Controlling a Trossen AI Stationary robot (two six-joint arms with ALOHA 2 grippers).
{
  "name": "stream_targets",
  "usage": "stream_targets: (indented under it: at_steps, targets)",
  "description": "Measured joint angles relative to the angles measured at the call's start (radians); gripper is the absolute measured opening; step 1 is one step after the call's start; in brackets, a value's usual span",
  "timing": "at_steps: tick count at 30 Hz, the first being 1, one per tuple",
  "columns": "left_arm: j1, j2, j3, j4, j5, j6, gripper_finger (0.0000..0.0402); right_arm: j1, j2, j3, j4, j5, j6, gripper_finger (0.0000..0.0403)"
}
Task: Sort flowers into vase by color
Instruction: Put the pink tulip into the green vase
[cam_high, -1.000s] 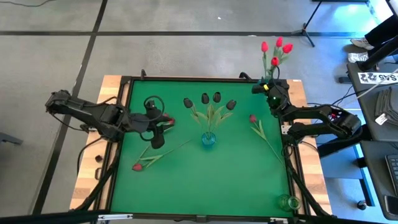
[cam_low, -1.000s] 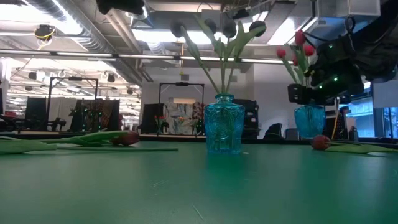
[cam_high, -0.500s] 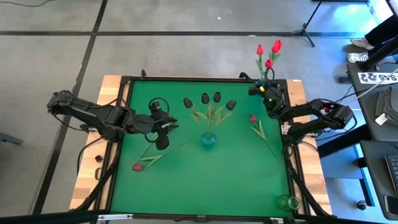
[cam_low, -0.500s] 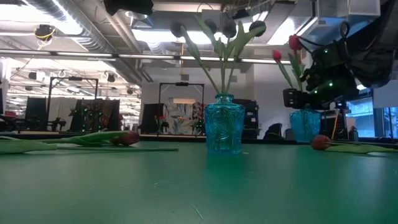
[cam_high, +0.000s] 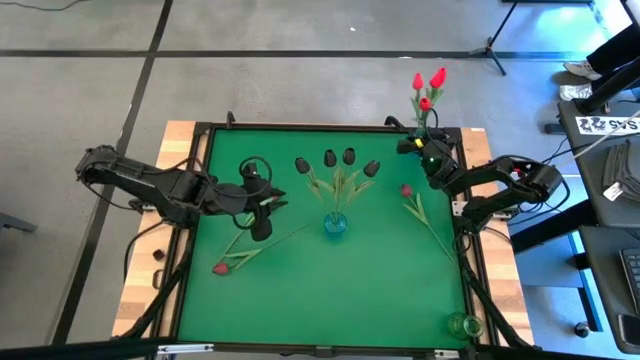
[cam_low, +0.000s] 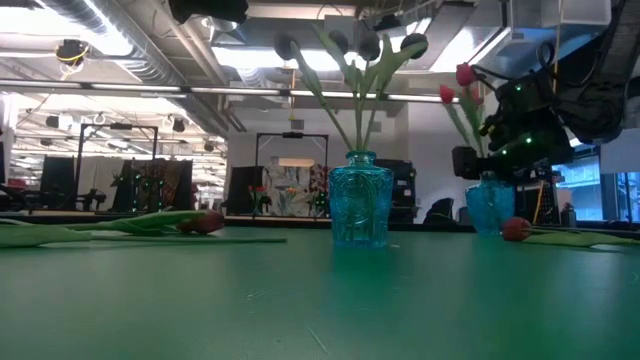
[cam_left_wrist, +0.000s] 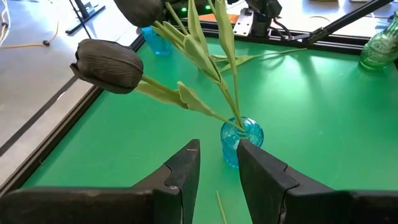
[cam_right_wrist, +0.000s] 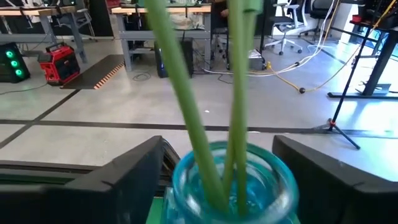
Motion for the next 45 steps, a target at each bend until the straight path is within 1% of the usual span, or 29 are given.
stream_targets:
  at_steps: [3,9,12,15,17,20,23,29,34,37,42,45]
  targets:
    - [0.0,0.0,0.0,0.0,0.0,0.0,0.0105,0.0,0.0,0.0,-0.001,-0.006,-0.006,0.0314]
    - [0.0,0.0,0.0,0.0,0.0,0.0,0.0105,0.001,0.0,0.0,-0.007,-0.009,-0.023,0.0317]
    - [0.0,0.0,0.0,-0.002,0.003,-0.001,0.0105,0.021,-0.001,0.0,-0.027,-0.015,-0.024,0.0318]
    - [0.0,0.0,0.0,-0.006,0.019,-0.002,0.0105,0.049,-0.021,0.0,-0.079,0.003,-0.022,0.0318]
    - [-0.001,0.0,0.0,-0.007,0.021,-0.002,0.0105,0.071,-0.039,0.0,-0.118,0.037,-0.022,0.0318]
    - [-0.001,0.0,0.0,-0.007,0.021,-0.002,0.0105,0.094,-0.075,0.0,-0.157,0.089,-0.023,0.0319]
    - [-0.001,0.0,0.0,-0.008,0.022,-0.002,0.0105,0.094,-0.11,0.0,-0.209,0.099,-0.017,0.0319]
    - [-0.004,0.0,0.0,-0.008,0.023,-0.002,0.0105,0.094,-0.183,-0.001,-0.346,0.109,0.055,0.0319]
    - [-0.022,0.0,0.0,-0.008,0.023,-0.002,0.0105,0.094,-0.267,-0.001,-0.461,0.083,0.124,0.0319]
    - [-0.031,0.0,0.0,-0.008,0.023,-0.002,0.0105,0.098,-0.324,-0.001,-0.503,0.044,0.15,0.0319]
    - [-0.038,0.0,0.0,-0.008,0.023,-0.003,0.0105,0.154,-0.417,-0.001,-0.638,0.052,0.201,0.0319]
    - [-0.038,0.0,0.0,-0.011,0.023,-0.003,0.0105,0.209,-0.476,-0.001,-0.742,0.08,0.246,0.0319]
